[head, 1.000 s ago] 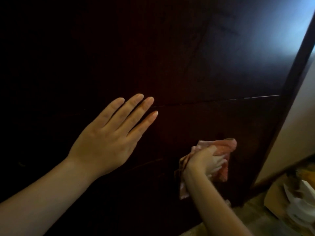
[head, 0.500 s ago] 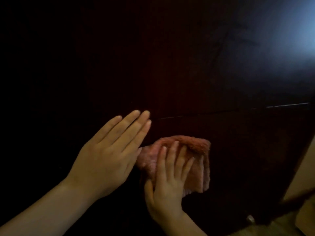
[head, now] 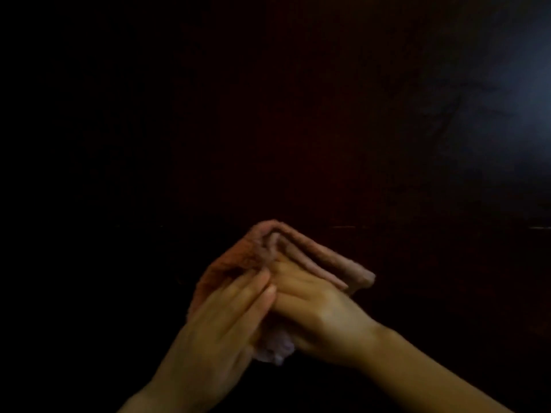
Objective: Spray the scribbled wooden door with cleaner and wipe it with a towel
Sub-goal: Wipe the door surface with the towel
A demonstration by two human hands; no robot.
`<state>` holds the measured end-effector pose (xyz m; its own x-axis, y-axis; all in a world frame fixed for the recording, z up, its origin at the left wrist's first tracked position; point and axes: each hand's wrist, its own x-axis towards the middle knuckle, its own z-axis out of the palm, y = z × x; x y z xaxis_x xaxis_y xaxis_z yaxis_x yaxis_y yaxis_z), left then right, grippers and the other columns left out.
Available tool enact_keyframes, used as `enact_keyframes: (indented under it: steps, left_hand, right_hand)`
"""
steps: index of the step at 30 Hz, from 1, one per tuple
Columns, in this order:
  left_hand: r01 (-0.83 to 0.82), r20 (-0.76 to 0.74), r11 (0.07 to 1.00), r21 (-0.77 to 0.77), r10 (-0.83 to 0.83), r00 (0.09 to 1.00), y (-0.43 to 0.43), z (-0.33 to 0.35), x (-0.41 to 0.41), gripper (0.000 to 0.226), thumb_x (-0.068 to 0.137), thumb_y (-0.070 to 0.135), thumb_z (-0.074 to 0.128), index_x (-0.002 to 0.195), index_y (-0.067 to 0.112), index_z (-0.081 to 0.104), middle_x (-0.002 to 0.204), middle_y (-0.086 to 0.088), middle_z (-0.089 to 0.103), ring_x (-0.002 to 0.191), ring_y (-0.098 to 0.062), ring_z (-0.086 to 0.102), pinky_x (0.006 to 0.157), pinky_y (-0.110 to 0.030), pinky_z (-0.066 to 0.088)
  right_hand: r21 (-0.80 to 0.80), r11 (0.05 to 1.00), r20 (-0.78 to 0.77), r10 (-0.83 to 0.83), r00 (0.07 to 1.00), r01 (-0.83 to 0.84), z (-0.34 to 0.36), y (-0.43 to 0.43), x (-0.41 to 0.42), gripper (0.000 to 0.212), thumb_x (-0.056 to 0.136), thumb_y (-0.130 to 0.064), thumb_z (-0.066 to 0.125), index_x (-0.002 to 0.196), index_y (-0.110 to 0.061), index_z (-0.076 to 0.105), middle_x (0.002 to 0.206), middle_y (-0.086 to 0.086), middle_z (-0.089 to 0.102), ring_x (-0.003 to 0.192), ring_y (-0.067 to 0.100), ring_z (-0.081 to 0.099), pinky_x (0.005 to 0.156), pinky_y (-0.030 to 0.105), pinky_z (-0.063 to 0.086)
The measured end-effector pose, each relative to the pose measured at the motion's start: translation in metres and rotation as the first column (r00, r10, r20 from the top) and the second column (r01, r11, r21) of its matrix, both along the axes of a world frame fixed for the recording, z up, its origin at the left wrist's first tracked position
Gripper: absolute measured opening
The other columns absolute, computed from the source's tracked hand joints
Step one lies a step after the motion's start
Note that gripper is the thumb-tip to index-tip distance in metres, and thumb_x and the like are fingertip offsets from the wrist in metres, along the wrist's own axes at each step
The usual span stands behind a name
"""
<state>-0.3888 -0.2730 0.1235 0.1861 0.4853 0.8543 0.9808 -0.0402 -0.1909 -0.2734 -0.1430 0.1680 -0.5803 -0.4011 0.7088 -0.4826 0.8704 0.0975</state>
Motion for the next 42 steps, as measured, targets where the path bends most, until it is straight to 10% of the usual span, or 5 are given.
enact_keyframes:
  steps: [9, 16, 23, 35, 42]
  left_hand:
    - [-0.540, 0.083, 0.840, -0.052, 0.543, 0.836, 0.024, 0.010, 0.025, 0.061, 0.094, 0.050, 0.023, 0.138, 0.009, 0.027, 0.147, -0.015, 0.020, 0.143, -0.021, -0.012, 0.115, -0.040, 0.000]
    - [-0.720, 0.030, 0.692, -0.051, 0.722, 0.691, -0.003, 0.003, -0.004, 0.130, 0.054, 0.073, 0.049, 0.145, 0.001, -0.008, 0.151, -0.017, -0.022, 0.141, -0.034, -0.015, 0.109, -0.062, -0.003]
    - [-0.709, 0.116, 0.677, 0.197, 0.702, 0.703, 0.028, 0.046, 0.000, 0.091, 0.087, 0.051, 0.046, 0.147, 0.010, -0.009, 0.150, -0.023, 0.005, 0.141, -0.028, -0.017, 0.112, -0.054, -0.009]
    - [-0.627, -0.246, 0.762, 0.161, 0.646, 0.722, -0.012, -0.041, -0.037, 0.042, 0.097, 0.045, 0.024, 0.131, 0.026, 0.040, 0.146, -0.017, 0.025, 0.144, -0.026, -0.003, 0.112, -0.055, 0.001]
    - [-0.569, -0.324, 0.805, 0.168, 0.590, 0.739, -0.036, -0.022, -0.057, 0.044, 0.100, 0.041, 0.017, 0.138, 0.023, 0.028, 0.157, -0.002, -0.008, 0.144, -0.016, -0.003, 0.115, -0.044, 0.001]
  right_hand:
    - [0.035, 0.709, -0.258, -0.674, 0.692, 0.704, 0.037, 0.047, 0.028, 0.055, 0.094, -0.034, 0.031, 0.145, -0.020, 0.014, 0.154, 0.005, 0.004, 0.143, 0.022, -0.006, 0.115, 0.043, -0.005]
    - [-0.179, 0.656, -0.364, -0.736, 0.571, 0.733, 0.011, 0.031, -0.011, 0.066, 0.089, -0.040, 0.038, 0.145, -0.014, 0.014, 0.150, 0.017, 0.007, 0.141, 0.026, -0.009, 0.112, 0.053, -0.005]
    - [-0.267, 0.610, -0.432, -0.768, 0.474, 0.746, 0.004, 0.019, -0.035, 0.080, 0.091, -0.056, 0.036, 0.148, -0.015, -0.002, 0.155, 0.012, -0.010, 0.141, 0.028, -0.013, 0.114, 0.050, -0.005]
    - [-0.243, 0.636, -0.409, -0.752, 0.517, 0.733, 0.003, 0.023, -0.028, 0.065, 0.095, -0.049, 0.025, 0.145, -0.011, 0.009, 0.150, 0.019, 0.003, 0.139, 0.027, -0.014, 0.111, 0.052, -0.008]
    - [0.201, 0.793, -0.390, -0.473, 0.790, 0.575, 0.003, -0.017, -0.043, 0.059, 0.092, -0.040, 0.036, 0.143, -0.012, 0.023, 0.150, 0.013, 0.019, 0.140, 0.026, 0.014, 0.113, 0.051, 0.005]
